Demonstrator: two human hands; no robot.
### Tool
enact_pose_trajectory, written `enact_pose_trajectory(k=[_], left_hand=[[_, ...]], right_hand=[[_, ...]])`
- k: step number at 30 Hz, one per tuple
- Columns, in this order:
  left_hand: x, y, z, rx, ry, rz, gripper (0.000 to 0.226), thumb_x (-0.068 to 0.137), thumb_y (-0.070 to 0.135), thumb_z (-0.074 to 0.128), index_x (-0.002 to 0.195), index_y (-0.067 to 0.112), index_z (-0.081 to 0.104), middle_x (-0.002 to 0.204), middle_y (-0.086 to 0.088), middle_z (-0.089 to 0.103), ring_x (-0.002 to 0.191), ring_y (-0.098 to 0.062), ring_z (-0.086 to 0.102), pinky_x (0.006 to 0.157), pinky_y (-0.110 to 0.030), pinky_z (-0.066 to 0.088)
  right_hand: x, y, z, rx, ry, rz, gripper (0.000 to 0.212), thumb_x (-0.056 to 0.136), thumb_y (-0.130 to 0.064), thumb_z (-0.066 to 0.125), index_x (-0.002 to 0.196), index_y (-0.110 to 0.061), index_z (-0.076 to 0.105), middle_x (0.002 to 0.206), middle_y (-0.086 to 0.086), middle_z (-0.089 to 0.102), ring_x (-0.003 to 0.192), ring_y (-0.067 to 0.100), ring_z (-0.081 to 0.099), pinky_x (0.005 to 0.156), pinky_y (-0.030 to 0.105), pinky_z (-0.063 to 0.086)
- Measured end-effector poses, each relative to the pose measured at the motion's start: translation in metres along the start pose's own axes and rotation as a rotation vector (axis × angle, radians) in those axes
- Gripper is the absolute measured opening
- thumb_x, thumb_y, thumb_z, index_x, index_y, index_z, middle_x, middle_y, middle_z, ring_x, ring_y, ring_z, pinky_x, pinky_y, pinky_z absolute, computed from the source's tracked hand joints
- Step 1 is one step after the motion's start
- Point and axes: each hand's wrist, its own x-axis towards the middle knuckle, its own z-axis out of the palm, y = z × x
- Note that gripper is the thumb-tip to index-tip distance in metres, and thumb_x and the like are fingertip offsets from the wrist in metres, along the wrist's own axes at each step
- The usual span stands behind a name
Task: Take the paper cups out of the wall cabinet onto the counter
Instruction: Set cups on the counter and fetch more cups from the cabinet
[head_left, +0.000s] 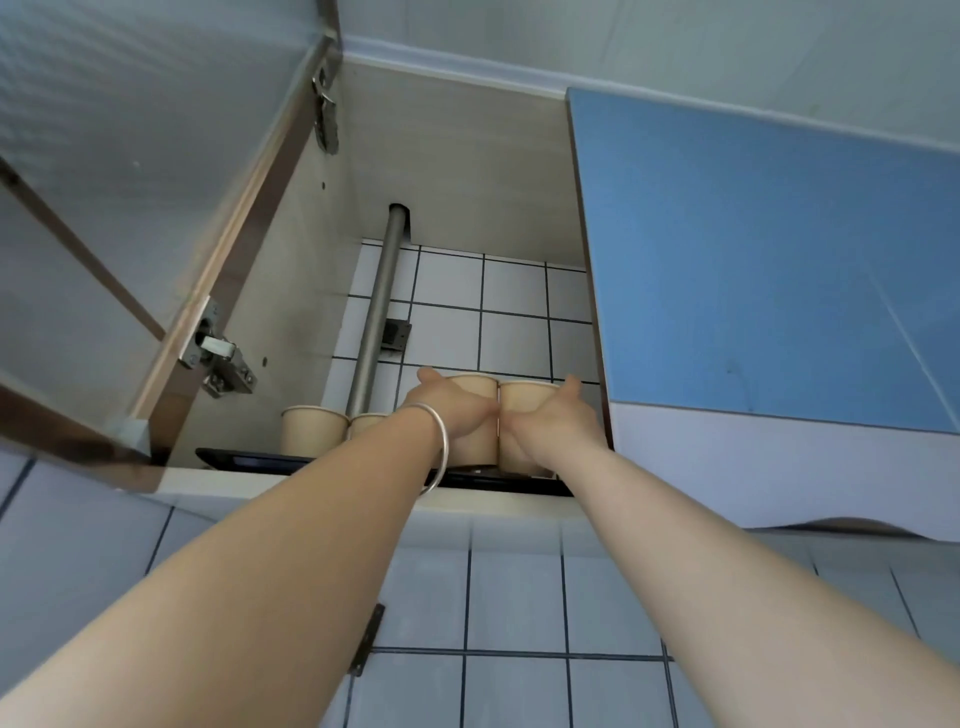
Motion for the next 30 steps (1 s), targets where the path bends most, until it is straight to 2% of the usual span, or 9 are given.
enact_pose_trajectory(k=[3, 6, 10, 16, 20, 24, 25, 28, 30], left_hand=[[-0.009, 0.005, -0.020, -0.088, 0.011, 0.027, 0.100, 0.071, 0.043, 0.069, 0.144, 0.009, 0.010, 0.132, -0.014, 0.049, 0.117, -0.033, 0.052, 0.098, -0.039, 0.046], [-0.027, 0.008, -0.037, -0.204, 0.023, 0.050, 0.098, 0.060, 0.043, 0.075, 0.136, 0.011, 0.022, 0.122, -0.011, 0.054, 0.108, -0.031, 0.058, 0.094, -0.043, 0.050], [-0.057, 0.010, -0.056, -0.300, 0.035, 0.079, 0.078, 0.072, 0.037, 0.074, 0.130, 0.014, 0.027, 0.088, 0.002, 0.052, 0.077, -0.015, 0.057, 0.072, -0.035, 0.055], [-0.129, -0.002, -0.070, -0.375, 0.109, 0.047, 0.093, 0.062, 0.045, 0.080, 0.135, 0.020, 0.029, 0.116, -0.002, 0.058, 0.099, -0.023, 0.063, 0.083, -0.042, 0.057], [-0.185, -0.018, -0.081, -0.347, 0.222, -0.014, 0.109, 0.037, 0.057, 0.079, 0.132, 0.022, 0.038, 0.117, -0.002, 0.062, 0.100, -0.023, 0.065, 0.085, -0.043, 0.057], [-0.245, -0.046, -0.090, -0.326, 0.310, -0.102, 0.086, 0.051, 0.050, 0.077, 0.126, 0.024, 0.044, 0.112, -0.002, 0.064, 0.097, -0.020, 0.066, 0.077, -0.037, 0.059], [-0.260, -0.055, -0.093, -0.330, 0.329, -0.126, 0.079, 0.055, 0.048, 0.077, 0.123, 0.024, 0.045, 0.110, -0.002, 0.065, 0.095, -0.019, 0.066, 0.071, -0.034, 0.059], [-0.312, -0.072, -0.102, -0.353, 0.401, -0.189, 0.061, 0.066, 0.037, 0.077, 0.117, 0.023, 0.048, 0.106, -0.004, 0.065, 0.091, -0.017, 0.066, 0.061, -0.028, 0.056], [-0.349, -0.081, -0.111, -0.344, 0.463, -0.231, 0.062, 0.061, 0.037, 0.075, 0.115, 0.022, 0.049, 0.104, -0.002, 0.066, 0.088, -0.015, 0.066, 0.059, -0.025, 0.054]], right_hand=[[-0.008, -0.010, -0.006, 0.112, 0.036, -0.059, 0.095, 0.079, -0.044, 0.063, 0.148, -0.013, 0.006, 0.144, 0.015, 0.040, 0.125, 0.032, 0.046, 0.095, 0.036, 0.045], [-0.021, -0.015, -0.011, 0.224, 0.035, -0.073, 0.094, 0.079, -0.042, 0.065, 0.149, -0.017, 0.007, 0.144, 0.010, 0.040, 0.125, 0.030, 0.046, 0.084, 0.030, 0.040], [-0.045, -0.018, -0.021, 0.401, 0.008, -0.078, 0.095, 0.077, -0.040, 0.068, 0.149, -0.019, 0.009, 0.143, 0.008, 0.040, 0.122, 0.028, 0.049, 0.075, 0.027, 0.036], [-0.098, -0.011, -0.026, 0.678, -0.116, -0.034, 0.095, 0.069, -0.043, 0.075, 0.144, -0.023, 0.020, 0.136, 0.006, 0.049, 0.117, 0.025, 0.052, 0.085, 0.032, 0.045], [-0.146, -0.008, -0.014, 0.906, -0.267, 0.043, 0.087, 0.065, -0.042, 0.080, 0.135, -0.026, 0.031, 0.125, 0.001, 0.054, 0.108, 0.022, 0.057, 0.089, 0.038, 0.051], [-0.205, -0.007, 0.003, 1.042, -0.387, 0.088, 0.085, 0.064, -0.040, 0.081, 0.133, -0.029, 0.032, 0.123, -0.001, 0.054, 0.105, 0.016, 0.057, 0.092, 0.037, 0.050], [-0.221, -0.005, 0.007, 1.085, -0.393, 0.089, 0.085, 0.065, -0.038, 0.081, 0.134, -0.029, 0.032, 0.122, -0.002, 0.052, 0.101, 0.013, 0.057, 0.089, 0.032, 0.051], [-0.273, -0.007, 0.013, 1.210, -0.459, 0.134, 0.085, 0.067, -0.032, 0.081, 0.136, -0.030, 0.032, 0.112, -0.007, 0.051, 0.084, -0.004, 0.053, 0.064, 0.010, 0.046], [-0.311, -0.010, 0.024, 1.249, -0.560, 0.200, 0.086, 0.064, -0.030, 0.083, 0.134, -0.033, 0.033, 0.113, -0.007, 0.056, 0.087, -0.001, 0.058, 0.062, 0.014, 0.048]])
